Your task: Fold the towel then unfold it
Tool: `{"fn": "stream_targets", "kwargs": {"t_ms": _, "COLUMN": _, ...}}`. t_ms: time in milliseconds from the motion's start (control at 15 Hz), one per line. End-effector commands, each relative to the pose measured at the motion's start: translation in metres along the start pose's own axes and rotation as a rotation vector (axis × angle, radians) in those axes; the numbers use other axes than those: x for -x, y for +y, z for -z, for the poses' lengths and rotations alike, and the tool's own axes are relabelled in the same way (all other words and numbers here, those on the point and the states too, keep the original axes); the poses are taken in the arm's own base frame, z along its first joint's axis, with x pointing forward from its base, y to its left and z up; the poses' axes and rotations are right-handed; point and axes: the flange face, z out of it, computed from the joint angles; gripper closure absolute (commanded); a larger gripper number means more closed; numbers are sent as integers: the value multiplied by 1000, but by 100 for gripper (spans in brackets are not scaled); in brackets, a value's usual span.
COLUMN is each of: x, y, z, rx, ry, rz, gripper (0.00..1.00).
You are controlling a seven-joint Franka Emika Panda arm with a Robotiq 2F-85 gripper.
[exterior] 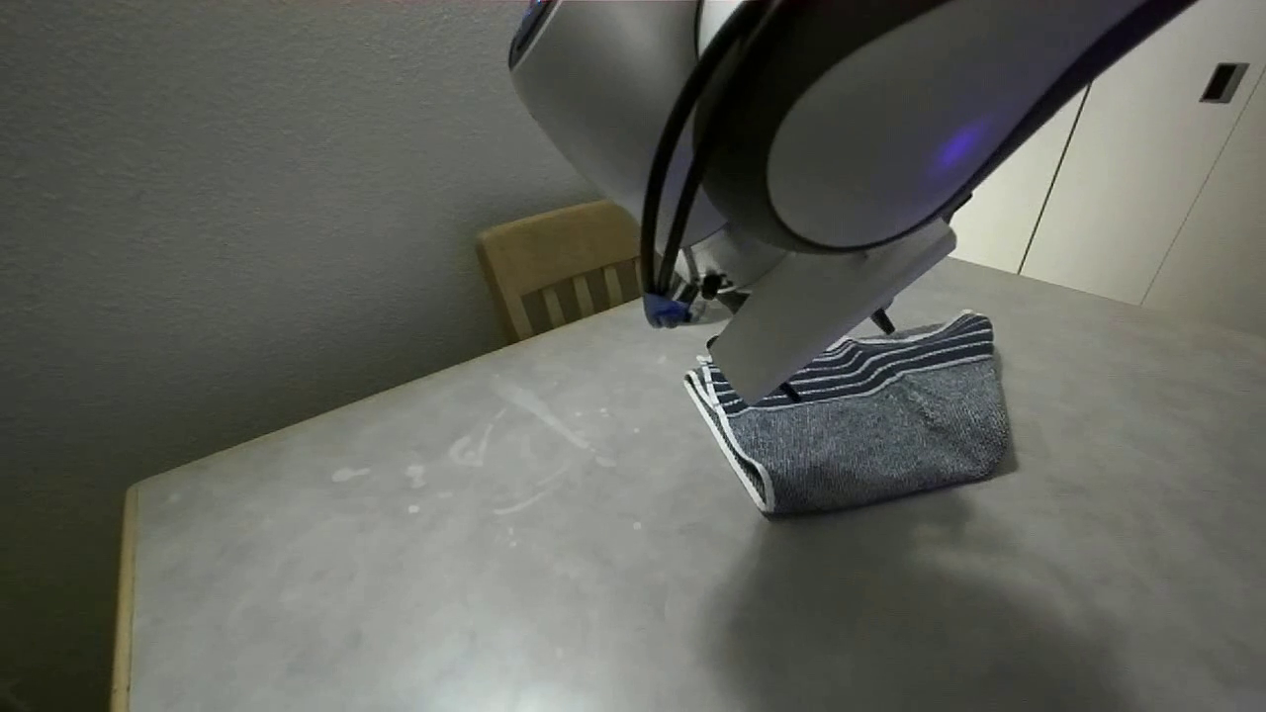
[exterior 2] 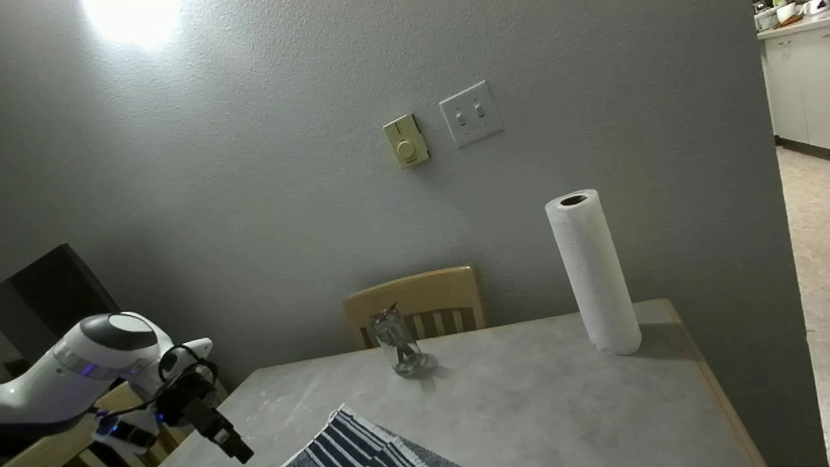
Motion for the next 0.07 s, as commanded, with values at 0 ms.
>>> {"fn": "stream_targets", "kwargs": {"t_ms": 0, "x": 0, "y": -1, "z": 1, "rx": 1, "ry": -1, "rz": 0, "gripper": 0}}
